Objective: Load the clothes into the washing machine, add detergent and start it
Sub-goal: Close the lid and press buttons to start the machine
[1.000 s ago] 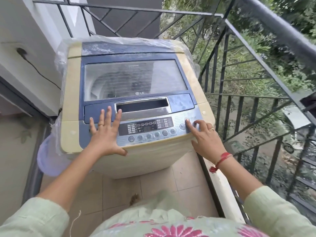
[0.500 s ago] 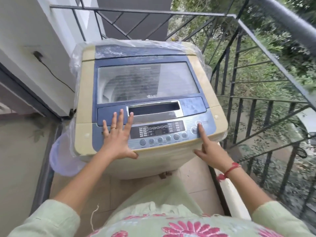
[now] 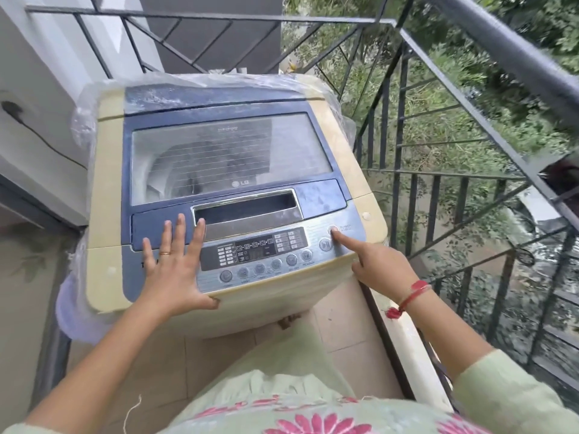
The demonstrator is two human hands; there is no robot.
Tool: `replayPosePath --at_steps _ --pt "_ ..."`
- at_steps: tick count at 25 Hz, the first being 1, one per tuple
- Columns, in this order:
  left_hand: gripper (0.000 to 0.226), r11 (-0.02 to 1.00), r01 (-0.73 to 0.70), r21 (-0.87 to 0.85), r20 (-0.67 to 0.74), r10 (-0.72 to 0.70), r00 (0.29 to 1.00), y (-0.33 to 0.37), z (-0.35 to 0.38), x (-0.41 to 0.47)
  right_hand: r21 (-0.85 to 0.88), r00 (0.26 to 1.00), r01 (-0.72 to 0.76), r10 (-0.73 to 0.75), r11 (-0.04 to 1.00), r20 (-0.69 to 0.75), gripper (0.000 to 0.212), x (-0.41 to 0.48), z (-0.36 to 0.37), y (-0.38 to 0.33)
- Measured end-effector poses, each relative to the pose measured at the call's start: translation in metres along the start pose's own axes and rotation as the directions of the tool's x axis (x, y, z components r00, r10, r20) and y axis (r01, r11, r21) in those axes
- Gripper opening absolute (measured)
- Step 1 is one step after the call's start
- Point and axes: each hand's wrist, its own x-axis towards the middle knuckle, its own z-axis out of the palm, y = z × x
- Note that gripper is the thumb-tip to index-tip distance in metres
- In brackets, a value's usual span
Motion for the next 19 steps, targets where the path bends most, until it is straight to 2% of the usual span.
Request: replayPosePath --at_steps 3,6,7,11,14,17,19 --pt "0.148 1.0 0.011 0.009 -0.01 -0.011 1.0 0.0 0.003 0.001 -0.033 0.999 -0.026 0.025 0.999 -0.039 0.066 0.009 -0.004 -0.007" --pt "0.148 1.0 0.007 0.016 -0.007 -0.007 1.0 0.0 0.003 0.002 -0.035 0.998 -0.021 0.019 0.999 -0.067 0.031 0.029 -0.014 -0.012" --pt "0.148 1.0 0.005 0.015 -0.008 -0.005 1.0 -0.001 0.003 0.001 -0.016 0.997 -0.012 0.01 1.0 -0.077 0.027 0.035 -0.019 -0.012" --pt "0.147 1.0 -0.002 0.019 -0.022 0.002 1.0 0.0 0.003 0.001 -0.001 0.996 0.08 -0.08 0.997 -0.038 0.023 0.036 -0.022 -0.006" --pt "0.146 1.0 -0.012 0.018 -0.037 0.013 0.999 -0.001 0.004 0.0 -0.005 0.995 0.091 -0.091 0.996 -0.037 0.047 0.017 -0.012 -0.006" --pt "0.146 0.999 -0.024 0.033 -0.042 0.026 0.999 -0.002 0.004 -0.001 0.185 0.982 0.141 -0.113 0.973 -0.153 0.044 -0.003 0.005 -0.038" --pt "0.146 0.999 -0.031 0.038 -0.046 0.033 0.998 -0.003 0.004 -0.001 0.269 0.967 0.229 -0.189 0.935 -0.168 0.037 -0.013 0.015 -0.074"
